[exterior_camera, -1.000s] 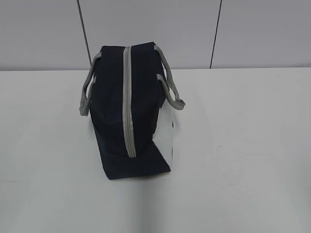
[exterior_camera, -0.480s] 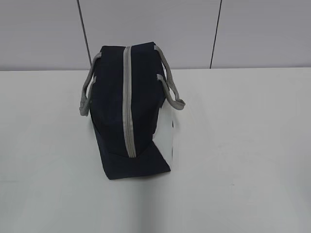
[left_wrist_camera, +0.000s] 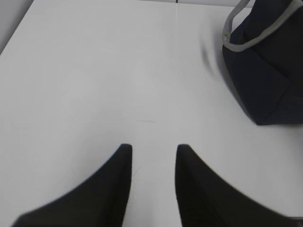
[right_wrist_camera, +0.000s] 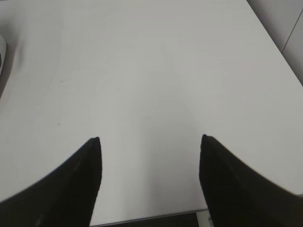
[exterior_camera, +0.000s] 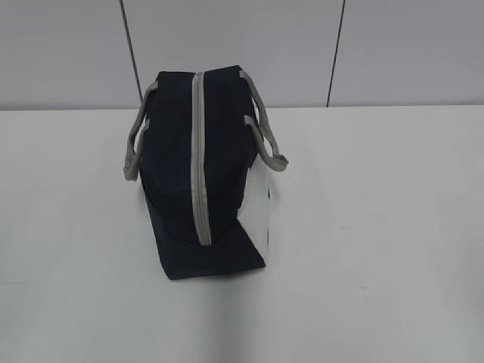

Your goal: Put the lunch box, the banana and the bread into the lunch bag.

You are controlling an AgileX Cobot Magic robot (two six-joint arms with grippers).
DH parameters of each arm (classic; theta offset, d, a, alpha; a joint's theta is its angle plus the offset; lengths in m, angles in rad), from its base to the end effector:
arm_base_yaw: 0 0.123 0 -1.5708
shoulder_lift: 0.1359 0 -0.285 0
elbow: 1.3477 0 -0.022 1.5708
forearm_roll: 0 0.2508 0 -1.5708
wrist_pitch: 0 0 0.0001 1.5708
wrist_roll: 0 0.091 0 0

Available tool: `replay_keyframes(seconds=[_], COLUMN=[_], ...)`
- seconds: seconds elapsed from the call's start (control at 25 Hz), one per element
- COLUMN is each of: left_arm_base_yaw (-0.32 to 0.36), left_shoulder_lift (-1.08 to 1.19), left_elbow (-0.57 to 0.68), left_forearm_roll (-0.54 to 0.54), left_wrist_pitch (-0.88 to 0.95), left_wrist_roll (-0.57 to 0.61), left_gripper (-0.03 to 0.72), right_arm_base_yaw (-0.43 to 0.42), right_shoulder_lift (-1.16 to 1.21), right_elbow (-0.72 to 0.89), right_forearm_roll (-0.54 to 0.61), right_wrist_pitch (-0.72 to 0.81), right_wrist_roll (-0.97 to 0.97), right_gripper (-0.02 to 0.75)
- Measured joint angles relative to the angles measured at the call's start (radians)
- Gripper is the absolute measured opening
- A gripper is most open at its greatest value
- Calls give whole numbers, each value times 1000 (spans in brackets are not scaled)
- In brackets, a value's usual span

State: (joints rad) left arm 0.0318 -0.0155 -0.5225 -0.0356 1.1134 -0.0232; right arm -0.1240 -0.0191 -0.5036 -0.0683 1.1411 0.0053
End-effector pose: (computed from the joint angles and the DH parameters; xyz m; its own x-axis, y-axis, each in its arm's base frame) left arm -0.0121 -0.0033 0.2791 -0.4681 -0.0538 -0.8820 -0.0218 0.9985 -0.0493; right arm -0.0124 -0.0041 0.2719 -0.5059 0.0397 -0.8617 0.1649 0.9850 -0.0514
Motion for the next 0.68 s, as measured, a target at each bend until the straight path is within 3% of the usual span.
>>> replay_keyframes(seconds=[0.68], left_arm_base_yaw=[2], left_shoulder_lift=[0], left_elbow=[0], left_forearm_roll=[0], left_wrist_pitch=[0], left_wrist_roll=[-1], left_gripper=[241], right_arm_base_yaw=[0], right_shoulder_lift=[0], right_elbow=[0], right_forearm_roll=[0], right_wrist_pitch=[0], right_wrist_roll=[0], right_gripper=[478])
